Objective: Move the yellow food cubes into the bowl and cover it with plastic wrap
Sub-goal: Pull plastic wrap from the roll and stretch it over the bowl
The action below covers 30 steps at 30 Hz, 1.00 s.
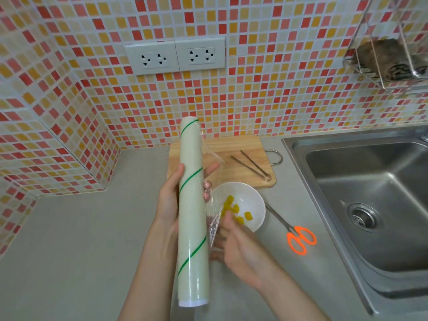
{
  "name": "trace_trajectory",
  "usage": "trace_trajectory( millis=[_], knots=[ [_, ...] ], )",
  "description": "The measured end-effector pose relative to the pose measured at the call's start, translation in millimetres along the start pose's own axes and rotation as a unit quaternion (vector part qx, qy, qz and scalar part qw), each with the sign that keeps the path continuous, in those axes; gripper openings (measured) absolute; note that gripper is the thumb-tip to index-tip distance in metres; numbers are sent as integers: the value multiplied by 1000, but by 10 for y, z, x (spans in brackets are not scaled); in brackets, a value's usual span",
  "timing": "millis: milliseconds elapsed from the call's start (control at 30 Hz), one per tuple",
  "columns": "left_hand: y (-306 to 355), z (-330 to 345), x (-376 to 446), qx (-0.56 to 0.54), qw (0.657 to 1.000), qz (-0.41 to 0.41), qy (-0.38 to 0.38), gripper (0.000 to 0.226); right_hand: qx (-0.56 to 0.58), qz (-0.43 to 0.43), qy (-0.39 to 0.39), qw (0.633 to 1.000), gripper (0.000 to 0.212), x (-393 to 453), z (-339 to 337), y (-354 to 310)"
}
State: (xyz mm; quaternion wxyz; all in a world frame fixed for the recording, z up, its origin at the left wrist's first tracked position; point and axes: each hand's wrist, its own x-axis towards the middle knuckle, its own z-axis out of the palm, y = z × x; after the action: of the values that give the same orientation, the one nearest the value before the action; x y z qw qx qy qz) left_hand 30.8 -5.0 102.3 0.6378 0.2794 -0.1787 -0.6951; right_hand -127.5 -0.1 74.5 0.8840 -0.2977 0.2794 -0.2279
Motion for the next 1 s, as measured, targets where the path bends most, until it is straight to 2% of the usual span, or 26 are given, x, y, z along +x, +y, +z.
trace_trajectory(
  millis=[67,133,333,467,533,600,667,767,867,1000],
  knots=[
    [25,-11,-47,-16,1000,-14,-3,60,23,-42,-46,998,17,-118,15,126],
    [37,11,-92,-26,1000,-15,-2,62,39,-69,-44,996,8,-178,45,150],
    [41,63,-92,-65,996,58,19,53,82,-56,23,995,13,-196,111,247],
    [101,3,-140,-34,996,55,55,56,-62,-83,100,990,13,-221,-24,161],
    [184,-46,-186,-32,995,56,73,69,-123,-85,98,984,13,-244,-172,57],
    [282,-94,-233,-45,995,54,70,83,-130,-67,100,984,11,-266,-307,-13],
    [340,-99,-266,-34,996,52,63,82,-127,-59,103,985,15,-242,-350,-53],
    [331,-21,-271,-27,998,36,47,66,-114,-48,73,990,35,-39,-212,-151],
    [268,67,-239,-22,999,12,40,73,-79,-36,27,996,53,218,77,-305],
    [201,67,-226,-23,999,-45,18,70,-64,-62,12,996,34,434,342,-412]
  ],
)
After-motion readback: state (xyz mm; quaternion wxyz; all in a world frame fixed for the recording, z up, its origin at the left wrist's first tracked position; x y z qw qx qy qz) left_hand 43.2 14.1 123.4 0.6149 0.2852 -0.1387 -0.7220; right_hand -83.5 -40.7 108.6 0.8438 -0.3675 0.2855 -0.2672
